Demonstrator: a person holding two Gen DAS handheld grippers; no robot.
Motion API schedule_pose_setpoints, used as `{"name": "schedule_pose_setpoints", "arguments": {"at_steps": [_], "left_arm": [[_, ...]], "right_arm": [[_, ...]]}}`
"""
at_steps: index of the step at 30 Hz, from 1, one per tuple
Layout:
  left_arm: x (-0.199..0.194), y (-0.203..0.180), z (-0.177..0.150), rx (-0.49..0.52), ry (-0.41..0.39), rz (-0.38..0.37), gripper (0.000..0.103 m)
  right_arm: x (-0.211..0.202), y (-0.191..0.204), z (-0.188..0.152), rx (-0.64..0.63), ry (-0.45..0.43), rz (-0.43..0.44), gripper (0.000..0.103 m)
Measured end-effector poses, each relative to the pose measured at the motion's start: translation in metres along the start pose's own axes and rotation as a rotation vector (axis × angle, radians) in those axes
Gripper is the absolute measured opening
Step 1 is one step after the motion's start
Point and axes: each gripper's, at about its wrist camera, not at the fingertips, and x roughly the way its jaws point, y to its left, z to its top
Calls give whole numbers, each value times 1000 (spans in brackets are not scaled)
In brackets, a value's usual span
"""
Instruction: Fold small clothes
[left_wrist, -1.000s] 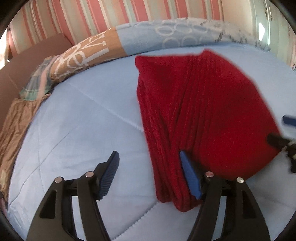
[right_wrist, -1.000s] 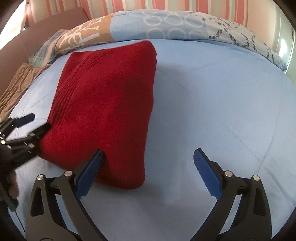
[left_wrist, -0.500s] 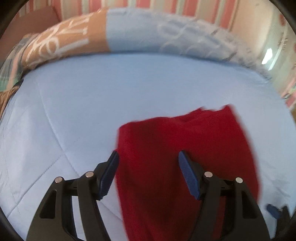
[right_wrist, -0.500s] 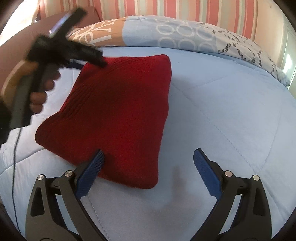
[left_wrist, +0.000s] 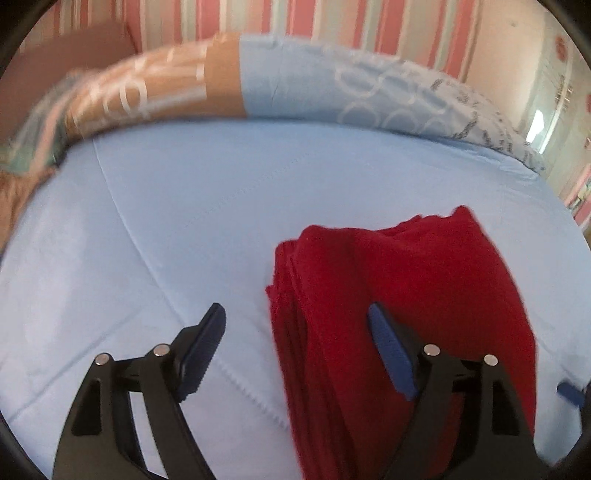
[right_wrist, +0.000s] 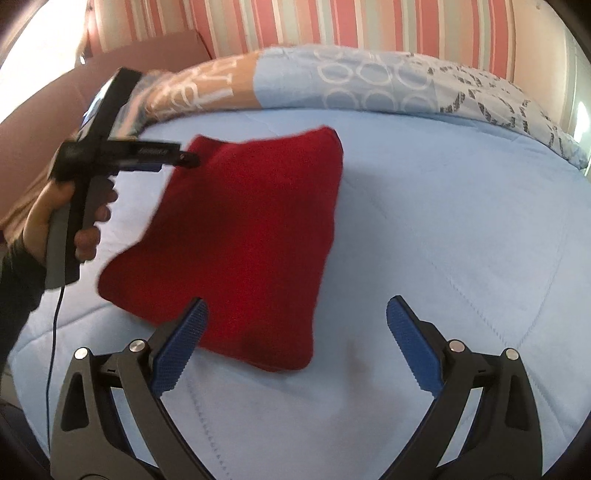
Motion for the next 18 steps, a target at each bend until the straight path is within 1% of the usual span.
{"name": "schedule_pose_setpoints", "arguments": {"at_steps": [2,4,7,9,13,16,17,18], "left_arm": [[-23,-3,-12,34,-29,14,80],[-41,-2,-31,38,-28,4,81],[-51,0,-54,3,1,-8,81],[-53,4,-70,-45,27,-24,81],[-37,20,-78,-146,67,-60,81],[-17,31,-69,-199,107,-125,81],[-8,33,-63,-214,126,-179,81],[-3,35,-59,-227,138,-217,81]], "right_arm": [[-6,1,1,4,-12,33,97],[-9,1,0,11,-17,48,97],[-7,-1,-1,42,-12,61,97],[-4,0,-1,50,-6,55,97],[5,-3,3,84,13,73,97],[4,-2,4,89,6,70,97],[3,-2,4,86,1,69,97],[2,-1,4,81,-3,69,97]]}}
